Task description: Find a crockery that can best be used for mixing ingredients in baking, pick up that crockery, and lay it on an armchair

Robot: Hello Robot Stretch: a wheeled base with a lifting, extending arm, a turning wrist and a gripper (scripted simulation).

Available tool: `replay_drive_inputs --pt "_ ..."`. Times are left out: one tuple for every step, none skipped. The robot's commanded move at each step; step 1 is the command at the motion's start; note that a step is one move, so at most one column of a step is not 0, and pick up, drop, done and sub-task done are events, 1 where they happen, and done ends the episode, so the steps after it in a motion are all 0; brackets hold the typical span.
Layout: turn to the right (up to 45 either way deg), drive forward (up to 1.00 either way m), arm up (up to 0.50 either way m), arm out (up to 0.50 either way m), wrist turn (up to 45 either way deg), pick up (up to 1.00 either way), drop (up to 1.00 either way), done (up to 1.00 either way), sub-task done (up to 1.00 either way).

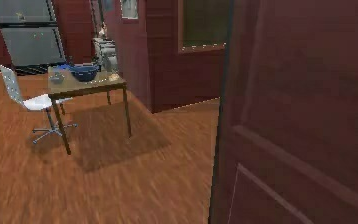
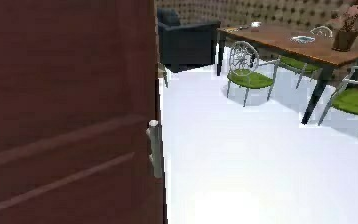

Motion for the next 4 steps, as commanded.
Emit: replay_drive_inputs --pt "-45.0 0.00 0.00 0.00 0.0 0.00 0.00 0.00 0.00" --pt "-45.0 0.00 0.00 0.00 0.0 0.00 0.00 0.00 0.00" --pt "-9.0 0.00 0.00 0.00 0.0 0.00 0.00 0.00 0.00" --pt "0.0 0.10 0.00 0.00 0.0 0.00 0.00 0.00 0.00"
